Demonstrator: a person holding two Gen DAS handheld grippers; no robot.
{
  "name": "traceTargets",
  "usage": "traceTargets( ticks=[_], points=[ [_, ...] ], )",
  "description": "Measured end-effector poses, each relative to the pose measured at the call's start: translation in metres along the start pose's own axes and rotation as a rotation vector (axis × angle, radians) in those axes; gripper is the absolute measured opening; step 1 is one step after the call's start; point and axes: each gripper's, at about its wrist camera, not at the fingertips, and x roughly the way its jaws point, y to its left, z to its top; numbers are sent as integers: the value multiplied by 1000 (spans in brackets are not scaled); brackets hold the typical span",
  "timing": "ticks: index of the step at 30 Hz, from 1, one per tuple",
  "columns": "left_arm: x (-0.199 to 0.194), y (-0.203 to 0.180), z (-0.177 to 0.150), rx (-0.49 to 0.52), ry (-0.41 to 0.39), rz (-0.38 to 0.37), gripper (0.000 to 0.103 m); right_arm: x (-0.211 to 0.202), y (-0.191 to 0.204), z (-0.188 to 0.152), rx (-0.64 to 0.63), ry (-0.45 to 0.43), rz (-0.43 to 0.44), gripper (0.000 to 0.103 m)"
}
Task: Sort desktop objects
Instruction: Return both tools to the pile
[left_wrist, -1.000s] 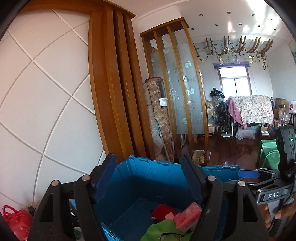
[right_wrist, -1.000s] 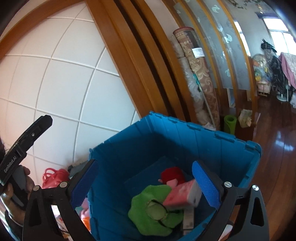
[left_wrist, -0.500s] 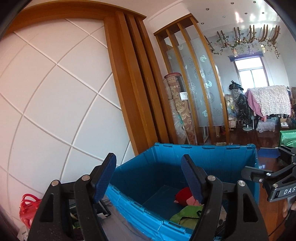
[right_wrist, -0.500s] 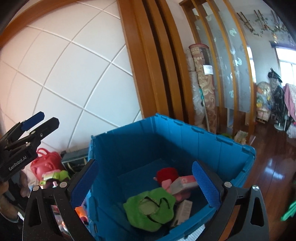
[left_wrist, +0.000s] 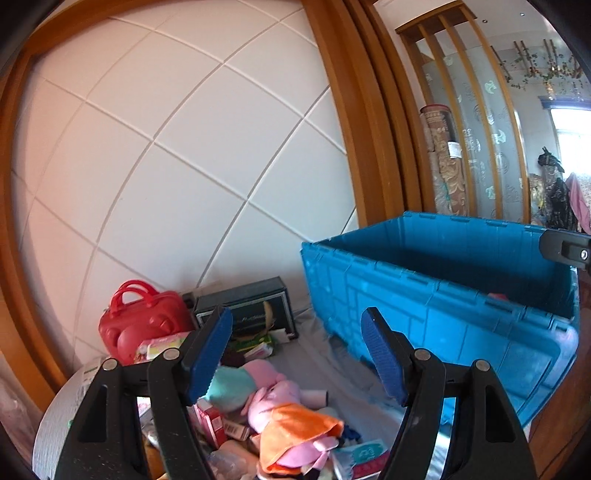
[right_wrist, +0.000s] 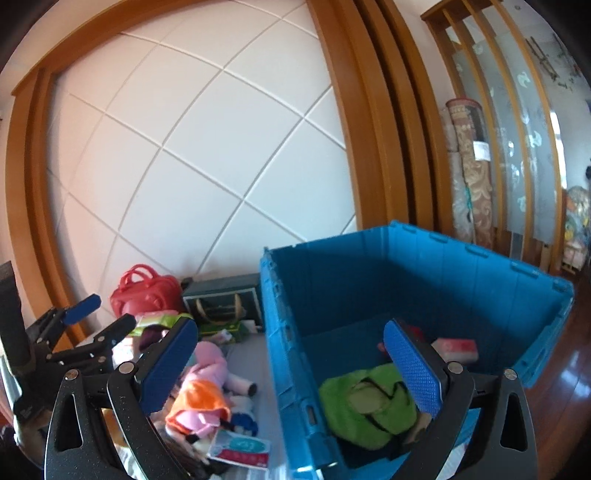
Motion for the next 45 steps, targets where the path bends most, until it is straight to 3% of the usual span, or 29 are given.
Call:
traceTargets(
  ticks=[12,16,20,25,35,45],
  points=[
    [-37,137,-98,0,184,158,72,27,110,-63,-11,118,134,103],
    [-44,171,-124,7,219,145,72,52,152,-89,-54,224,151,103],
    [-39,194,-152,11,271,119,72,63,177,-116,-35,258,169,102],
    [-27,204,-181,-23,351,81,72,81,200,-140,-101,340,187,102],
    [-3,199,-238,-98,513,107,72,132,218,-175,-194,491,286,102],
    [-2,213,-247,-145,552,160,72,157,280,-203,-352,572,473,102]
  ],
)
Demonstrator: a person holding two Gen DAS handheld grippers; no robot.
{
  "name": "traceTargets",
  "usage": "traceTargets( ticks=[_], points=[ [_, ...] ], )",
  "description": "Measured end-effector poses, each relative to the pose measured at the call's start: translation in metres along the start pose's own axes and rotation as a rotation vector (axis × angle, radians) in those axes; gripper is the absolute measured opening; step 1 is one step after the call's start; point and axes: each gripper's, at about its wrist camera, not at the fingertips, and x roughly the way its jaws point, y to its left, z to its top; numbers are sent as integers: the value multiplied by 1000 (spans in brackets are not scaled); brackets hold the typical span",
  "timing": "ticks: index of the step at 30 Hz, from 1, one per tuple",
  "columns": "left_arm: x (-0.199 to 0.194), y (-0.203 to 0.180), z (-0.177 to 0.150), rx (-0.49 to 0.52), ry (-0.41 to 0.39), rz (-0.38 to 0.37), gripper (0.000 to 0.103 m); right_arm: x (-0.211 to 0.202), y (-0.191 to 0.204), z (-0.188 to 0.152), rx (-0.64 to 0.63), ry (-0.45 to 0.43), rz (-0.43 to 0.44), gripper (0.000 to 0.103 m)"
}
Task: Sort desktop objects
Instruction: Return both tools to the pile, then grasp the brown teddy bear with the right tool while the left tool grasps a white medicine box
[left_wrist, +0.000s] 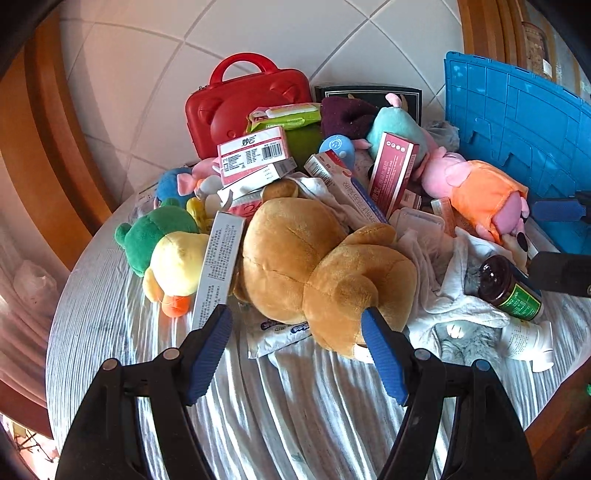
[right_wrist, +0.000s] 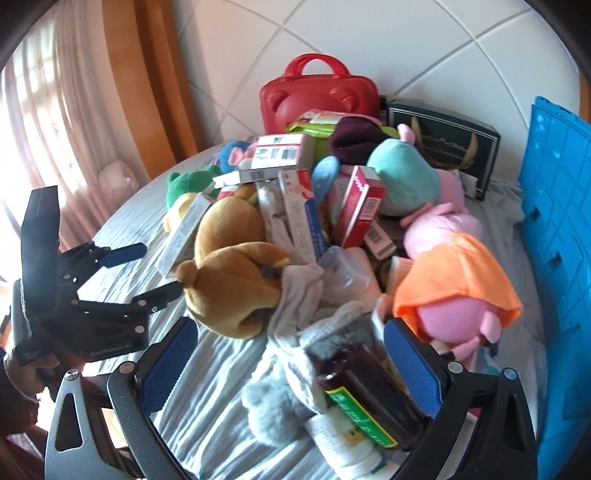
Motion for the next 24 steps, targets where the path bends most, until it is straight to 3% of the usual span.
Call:
traceTargets(
  ticks=[7,10,13,16,20,24],
  points=[
    [6,32,2,-3,4,91,72,18,18,11,-46,-10,81,102],
    [18,50,-2,8,7,96,72,28,23,18,-63,2,87,102],
    [39,67,-6,36,29,66,72,36,33,33,-61,14,82,102],
    [63,78,-5,31,47,-22,72,49,46,50,-80,39,63,102],
    [92,84,-5,48,68,-63,72,88,64,67,-93,137,53,102],
    [111,89,-10,64,106,-109,72,120,67,63,-25,255,6,102]
  ],
)
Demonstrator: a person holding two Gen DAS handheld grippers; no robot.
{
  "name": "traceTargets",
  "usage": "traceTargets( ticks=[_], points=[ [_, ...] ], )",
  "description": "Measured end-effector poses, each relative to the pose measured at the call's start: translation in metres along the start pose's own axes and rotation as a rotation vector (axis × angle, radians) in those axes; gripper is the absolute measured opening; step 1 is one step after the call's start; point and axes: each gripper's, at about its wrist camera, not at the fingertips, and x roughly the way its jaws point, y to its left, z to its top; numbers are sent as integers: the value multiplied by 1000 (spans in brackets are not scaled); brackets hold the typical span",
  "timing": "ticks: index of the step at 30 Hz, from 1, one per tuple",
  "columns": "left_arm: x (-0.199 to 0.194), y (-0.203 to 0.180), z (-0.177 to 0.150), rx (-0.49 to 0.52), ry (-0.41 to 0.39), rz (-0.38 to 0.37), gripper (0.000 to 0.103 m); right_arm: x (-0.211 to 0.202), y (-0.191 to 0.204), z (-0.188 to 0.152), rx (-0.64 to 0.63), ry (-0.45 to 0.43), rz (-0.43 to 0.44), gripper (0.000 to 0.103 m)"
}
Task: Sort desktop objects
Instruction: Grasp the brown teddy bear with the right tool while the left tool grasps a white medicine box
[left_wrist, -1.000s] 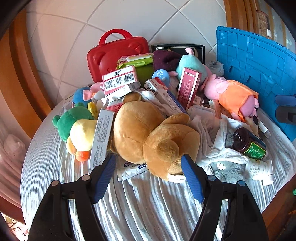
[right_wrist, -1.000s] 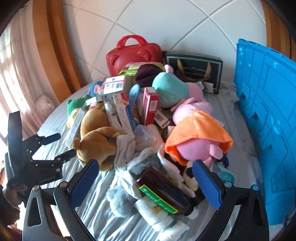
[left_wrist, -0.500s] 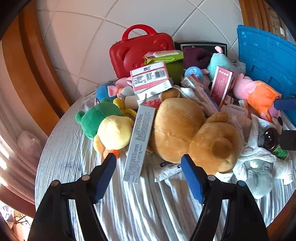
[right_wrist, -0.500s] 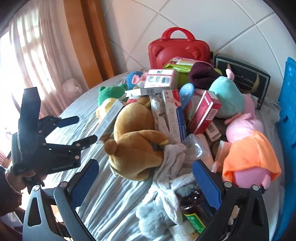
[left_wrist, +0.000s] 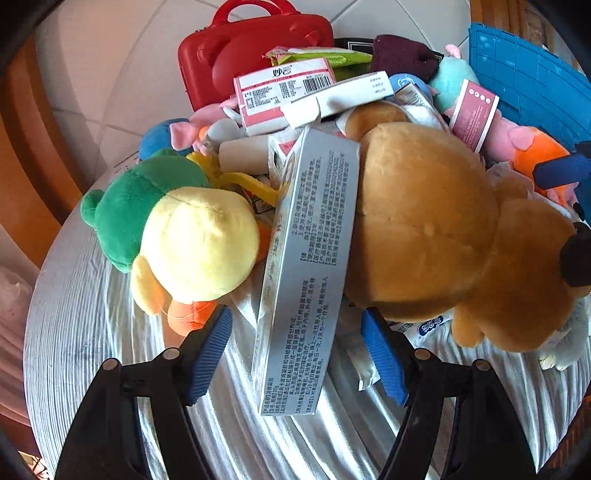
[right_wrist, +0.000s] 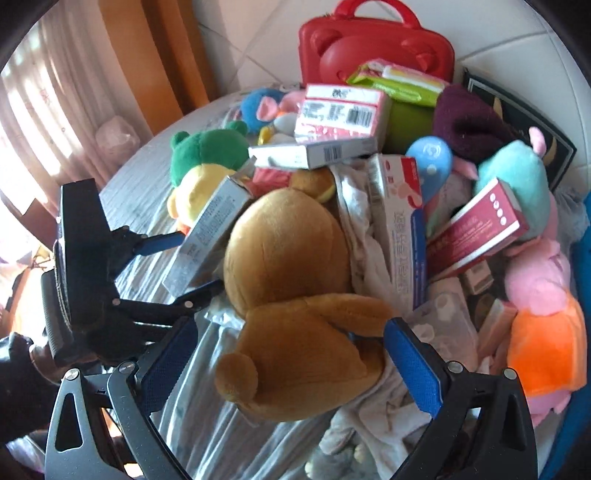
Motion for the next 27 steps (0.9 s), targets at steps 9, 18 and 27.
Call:
traceTargets(
  ticks=[9,18,27],
  points=[
    [16,8,-5,9,28,-29,72,53,-6,9,32,203,-72,102],
    [25,6,-5,11,62,-78,29,67,6,1,-26,144,-60,75],
    [1,-4,-2,36,9,-94,29,40,0,-19,37,58,-3,66]
  ],
)
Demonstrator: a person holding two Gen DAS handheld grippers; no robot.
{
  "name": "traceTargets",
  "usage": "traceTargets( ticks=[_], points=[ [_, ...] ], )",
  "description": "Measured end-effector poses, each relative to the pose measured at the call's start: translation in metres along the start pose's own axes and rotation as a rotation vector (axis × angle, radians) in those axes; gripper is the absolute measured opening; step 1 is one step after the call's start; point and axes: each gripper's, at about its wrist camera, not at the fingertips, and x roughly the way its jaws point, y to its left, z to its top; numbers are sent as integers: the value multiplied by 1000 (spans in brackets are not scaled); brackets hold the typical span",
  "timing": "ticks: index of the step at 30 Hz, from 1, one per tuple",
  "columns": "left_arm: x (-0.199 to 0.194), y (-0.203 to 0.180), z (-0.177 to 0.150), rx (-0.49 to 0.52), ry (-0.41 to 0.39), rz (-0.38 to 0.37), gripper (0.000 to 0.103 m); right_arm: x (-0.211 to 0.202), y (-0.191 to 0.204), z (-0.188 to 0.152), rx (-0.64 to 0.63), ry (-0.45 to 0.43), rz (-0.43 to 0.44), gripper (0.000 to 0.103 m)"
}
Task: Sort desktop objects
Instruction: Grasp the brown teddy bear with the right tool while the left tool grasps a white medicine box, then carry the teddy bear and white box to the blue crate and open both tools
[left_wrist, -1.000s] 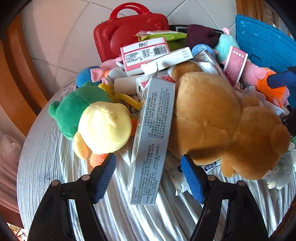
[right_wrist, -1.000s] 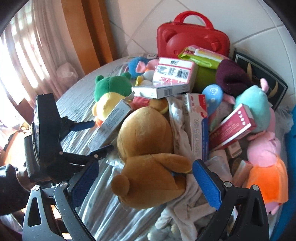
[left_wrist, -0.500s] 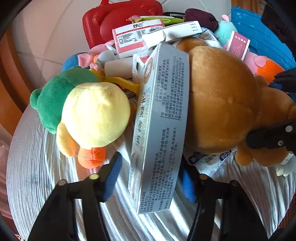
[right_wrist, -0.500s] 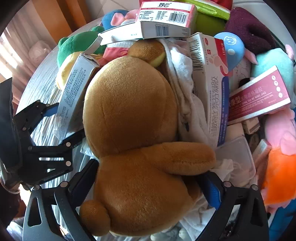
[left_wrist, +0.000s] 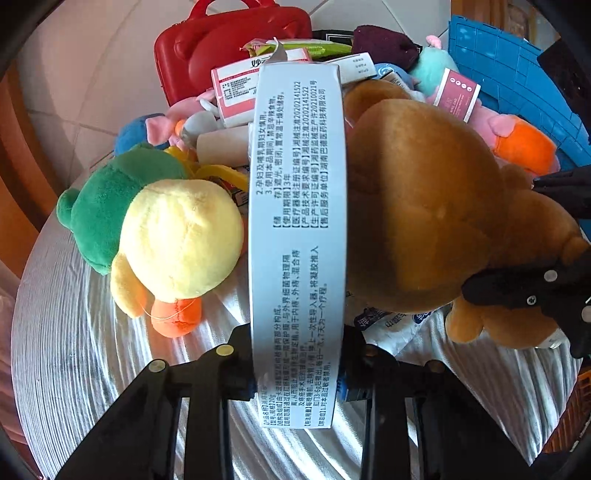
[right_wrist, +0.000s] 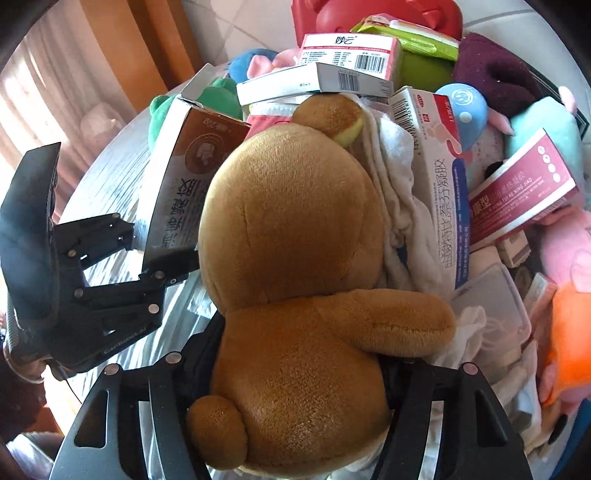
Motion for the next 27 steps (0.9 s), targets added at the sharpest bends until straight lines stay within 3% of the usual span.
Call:
traceTargets(
  ticks=[14,21,27],
  points=[
    [-58,-7,35,14,-111,-4,29,-82,-21,-14,131,-188,7,65],
    [-98,-23,77,54,-211,-37,29,-146,-26,-4,220,-350,-55,65],
    [-127,-55,110,104,-307,-91,29,-209,-28,-14,280,-494,-154,65]
  ],
)
